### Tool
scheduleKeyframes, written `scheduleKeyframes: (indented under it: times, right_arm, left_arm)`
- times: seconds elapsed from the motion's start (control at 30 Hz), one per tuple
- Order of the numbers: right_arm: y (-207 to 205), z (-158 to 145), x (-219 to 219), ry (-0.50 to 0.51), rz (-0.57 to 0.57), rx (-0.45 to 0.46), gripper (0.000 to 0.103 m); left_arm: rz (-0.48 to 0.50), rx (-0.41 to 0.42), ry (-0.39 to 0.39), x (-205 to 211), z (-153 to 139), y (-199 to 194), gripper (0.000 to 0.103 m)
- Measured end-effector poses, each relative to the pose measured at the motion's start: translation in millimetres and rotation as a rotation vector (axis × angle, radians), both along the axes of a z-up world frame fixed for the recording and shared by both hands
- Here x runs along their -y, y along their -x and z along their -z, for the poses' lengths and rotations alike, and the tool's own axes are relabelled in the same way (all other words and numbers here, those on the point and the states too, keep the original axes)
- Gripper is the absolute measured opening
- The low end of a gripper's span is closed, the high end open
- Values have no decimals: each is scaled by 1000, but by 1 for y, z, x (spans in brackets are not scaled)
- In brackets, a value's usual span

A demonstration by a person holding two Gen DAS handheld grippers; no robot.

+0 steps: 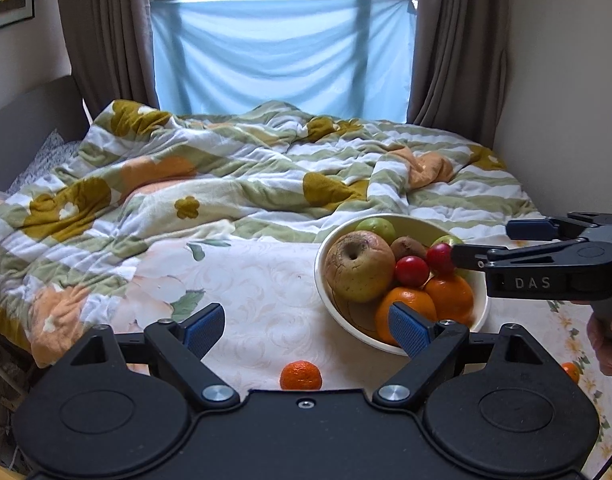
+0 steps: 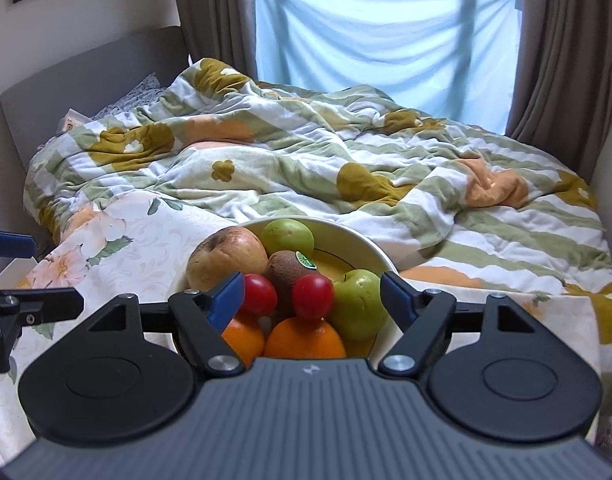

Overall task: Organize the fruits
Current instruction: 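Lower the tomatoes into the bowl and open both tools, then withdraw both tools and move each toward a small tangerine on the cloth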

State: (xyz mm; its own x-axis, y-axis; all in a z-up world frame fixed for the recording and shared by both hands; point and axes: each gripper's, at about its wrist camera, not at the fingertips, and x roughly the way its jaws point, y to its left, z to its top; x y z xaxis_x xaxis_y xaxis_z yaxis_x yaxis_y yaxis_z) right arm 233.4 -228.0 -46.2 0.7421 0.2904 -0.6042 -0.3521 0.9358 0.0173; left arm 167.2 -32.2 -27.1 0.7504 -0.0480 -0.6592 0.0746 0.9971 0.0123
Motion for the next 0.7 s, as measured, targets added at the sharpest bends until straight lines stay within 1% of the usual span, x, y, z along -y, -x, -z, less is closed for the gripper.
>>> scheduleKeyframes:
  times: [0.27, 0.4, 0.5, 0.57, 0.7]
  right_arm:
    - [42, -28, -1, 26, 101, 6, 94]
    - [64, -40, 0, 30, 163, 3, 99]
    - [81, -45, 2, 31, 221, -7, 101]
    - [92, -47, 4, 31, 261, -15, 101]
    - [112, -46, 10, 40, 342, -30, 103]
  left_arm:
    - [55, 42, -1, -10, -22, 25, 93]
    - [76, 57, -3, -15, -30, 35, 95]
    - [98, 58, -6, -18, -32, 40, 96]
    - [118, 57, -7, -19, -32, 43, 99]
    - [165, 43, -11, -20, -25, 43, 101]
